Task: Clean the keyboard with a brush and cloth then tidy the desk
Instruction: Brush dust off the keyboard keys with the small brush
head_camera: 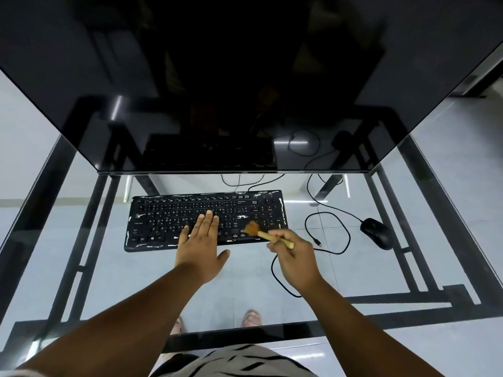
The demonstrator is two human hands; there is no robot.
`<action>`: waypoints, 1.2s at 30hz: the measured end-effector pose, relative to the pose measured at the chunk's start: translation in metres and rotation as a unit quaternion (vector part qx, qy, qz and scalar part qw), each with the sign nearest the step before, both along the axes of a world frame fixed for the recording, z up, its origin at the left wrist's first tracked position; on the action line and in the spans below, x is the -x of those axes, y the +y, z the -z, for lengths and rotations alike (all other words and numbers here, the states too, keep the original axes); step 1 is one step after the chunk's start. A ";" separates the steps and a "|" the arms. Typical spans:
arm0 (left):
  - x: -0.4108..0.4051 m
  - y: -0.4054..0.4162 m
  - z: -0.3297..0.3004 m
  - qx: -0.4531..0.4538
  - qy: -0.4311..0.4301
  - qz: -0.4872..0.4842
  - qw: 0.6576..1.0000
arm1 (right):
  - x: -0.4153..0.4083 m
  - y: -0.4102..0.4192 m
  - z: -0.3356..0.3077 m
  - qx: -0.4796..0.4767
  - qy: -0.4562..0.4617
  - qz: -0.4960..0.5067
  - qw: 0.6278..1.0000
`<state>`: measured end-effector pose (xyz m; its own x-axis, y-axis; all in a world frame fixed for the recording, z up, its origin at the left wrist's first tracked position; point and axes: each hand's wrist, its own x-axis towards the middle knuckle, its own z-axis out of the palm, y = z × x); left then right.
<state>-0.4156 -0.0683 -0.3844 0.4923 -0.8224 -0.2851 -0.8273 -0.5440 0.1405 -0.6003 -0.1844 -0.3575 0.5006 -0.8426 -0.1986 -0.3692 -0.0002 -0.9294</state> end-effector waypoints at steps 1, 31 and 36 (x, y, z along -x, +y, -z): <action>0.000 0.000 0.000 -0.002 -0.001 0.001 1.000 | 0.000 0.000 -0.001 0.023 0.002 0.020 1.000; 0.003 -0.002 0.000 -0.018 -0.018 0.000 1.000 | 0.006 -0.017 0.000 0.044 0.003 0.045 0.998; 0.003 -0.002 0.000 -0.018 -0.016 0.002 1.000 | -0.003 -0.028 -0.003 0.044 -0.020 0.084 0.995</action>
